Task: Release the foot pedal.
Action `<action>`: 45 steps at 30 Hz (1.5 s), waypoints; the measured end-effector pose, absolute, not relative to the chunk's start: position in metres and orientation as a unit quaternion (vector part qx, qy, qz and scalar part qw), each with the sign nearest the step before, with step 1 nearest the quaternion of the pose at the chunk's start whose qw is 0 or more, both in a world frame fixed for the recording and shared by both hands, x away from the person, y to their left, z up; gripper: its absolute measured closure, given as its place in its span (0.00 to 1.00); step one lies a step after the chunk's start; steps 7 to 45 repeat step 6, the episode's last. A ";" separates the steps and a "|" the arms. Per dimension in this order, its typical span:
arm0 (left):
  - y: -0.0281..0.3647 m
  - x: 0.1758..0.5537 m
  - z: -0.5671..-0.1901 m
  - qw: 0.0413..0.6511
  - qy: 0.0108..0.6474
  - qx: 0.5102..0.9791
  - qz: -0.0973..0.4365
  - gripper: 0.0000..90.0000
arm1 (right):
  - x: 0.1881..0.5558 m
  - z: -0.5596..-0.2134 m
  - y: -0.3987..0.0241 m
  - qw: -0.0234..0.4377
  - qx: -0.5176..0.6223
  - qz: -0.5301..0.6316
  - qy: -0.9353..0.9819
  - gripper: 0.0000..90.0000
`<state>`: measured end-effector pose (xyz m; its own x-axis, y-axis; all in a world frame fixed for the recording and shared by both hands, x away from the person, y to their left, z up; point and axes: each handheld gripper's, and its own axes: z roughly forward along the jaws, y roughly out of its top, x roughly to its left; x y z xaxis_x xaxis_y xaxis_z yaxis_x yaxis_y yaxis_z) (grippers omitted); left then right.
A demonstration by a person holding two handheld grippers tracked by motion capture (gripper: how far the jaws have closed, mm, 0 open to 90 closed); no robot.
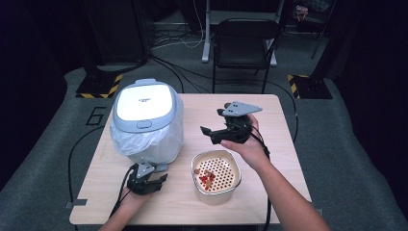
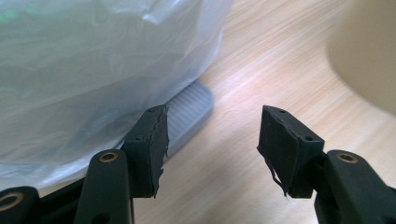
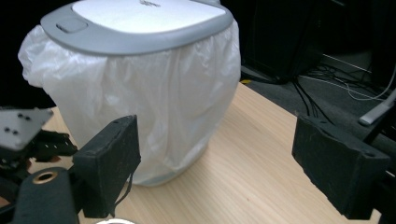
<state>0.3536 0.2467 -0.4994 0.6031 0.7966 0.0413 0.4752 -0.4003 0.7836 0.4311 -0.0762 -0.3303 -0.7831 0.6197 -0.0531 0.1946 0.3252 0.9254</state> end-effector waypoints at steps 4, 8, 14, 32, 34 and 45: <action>0.253 0.344 -0.491 0.394 0.395 0.804 0.205 0.44 | 0.422 -0.342 -0.095 0.220 0.266 0.512 0.787 0.16; 0.261 0.340 -0.488 0.400 0.397 0.799 0.209 0.43 | 0.419 -0.350 -0.107 0.230 0.277 0.503 0.785 0.16; 0.261 0.340 -0.488 0.400 0.397 0.799 0.209 0.43 | 0.419 -0.350 -0.107 0.230 0.277 0.503 0.785 0.16; 0.261 0.340 -0.488 0.400 0.397 0.799 0.209 0.43 | 0.419 -0.350 -0.107 0.230 0.277 0.503 0.785 0.16; 0.261 0.340 -0.488 0.400 0.397 0.799 0.209 0.43 | 0.419 -0.350 -0.107 0.230 0.277 0.503 0.785 0.16; 0.261 0.340 -0.488 0.400 0.397 0.799 0.209 0.43 | 0.419 -0.350 -0.107 0.230 0.277 0.503 0.785 0.16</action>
